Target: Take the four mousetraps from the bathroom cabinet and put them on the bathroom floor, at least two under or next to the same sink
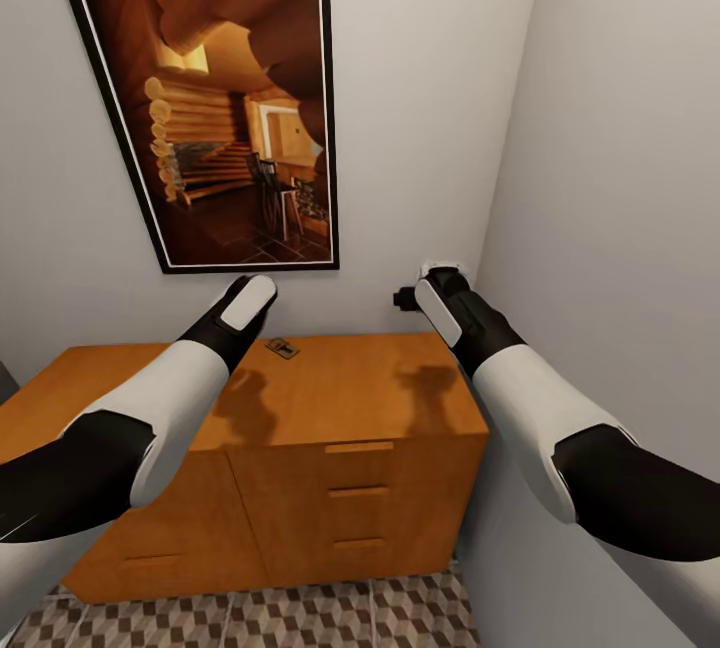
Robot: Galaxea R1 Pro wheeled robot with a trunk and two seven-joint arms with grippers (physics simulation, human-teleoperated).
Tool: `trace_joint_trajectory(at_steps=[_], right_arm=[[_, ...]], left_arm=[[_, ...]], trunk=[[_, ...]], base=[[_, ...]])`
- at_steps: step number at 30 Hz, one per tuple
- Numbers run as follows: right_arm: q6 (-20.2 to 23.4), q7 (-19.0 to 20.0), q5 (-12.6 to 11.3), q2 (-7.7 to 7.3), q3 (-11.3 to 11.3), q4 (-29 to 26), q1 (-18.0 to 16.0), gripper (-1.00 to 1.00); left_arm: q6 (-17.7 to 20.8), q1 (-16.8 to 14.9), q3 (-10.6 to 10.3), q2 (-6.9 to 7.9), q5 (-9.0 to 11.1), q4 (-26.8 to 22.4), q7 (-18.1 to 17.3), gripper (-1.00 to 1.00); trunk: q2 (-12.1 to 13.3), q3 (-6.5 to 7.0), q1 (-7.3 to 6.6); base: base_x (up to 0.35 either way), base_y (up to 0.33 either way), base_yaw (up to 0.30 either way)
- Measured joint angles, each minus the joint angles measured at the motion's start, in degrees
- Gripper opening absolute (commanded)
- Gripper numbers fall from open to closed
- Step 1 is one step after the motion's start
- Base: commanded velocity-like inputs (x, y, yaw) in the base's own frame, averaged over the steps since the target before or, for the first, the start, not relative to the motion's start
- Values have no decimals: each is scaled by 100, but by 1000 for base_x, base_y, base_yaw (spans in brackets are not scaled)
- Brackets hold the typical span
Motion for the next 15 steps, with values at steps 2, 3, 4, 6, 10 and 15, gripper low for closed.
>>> trace_joint_trajectory(at_steps=[2, 3, 4, 6, 10, 15], right_arm=[[176, 312, 2, -13, 3, -29, 30, 100], [288, 513, 3, -23, 3, -51, 45, 100], [410, 746, 2, -31, 3, -81, 58, 100], [658, 1308, 4, -42, 4, -171, 81, 100], [1007, 2647, -39, -61, 16, -438, 119, 100], [1210, 4294, -59, -183, 32, -799, 240, 100]], left_arm=[[1, 3, 0, 27, 20, 0, 4, 100], [1, 4, 1, 37, 27, 2, 4, 100], [1, 4, 0, 46, 32, 3, 5, 100], [2, 5, 2, 58, 40, 5, 7, 100], [4, 6, 0, 73, 49, 7, 10, 100], [8, 13, 2, 83, 53, 8, 11, 100]], trunk=[[0, 0, 0], [0, 0, 0], [0, 0, 0], [0, 0, 0], [0, 0, 0], [0, 0, 0]], base=[[1, -1, 0], [1, -1, 0], [0, 0, 0], [0, 0, 0], [0, 0, 0], [0, 0, 0]])
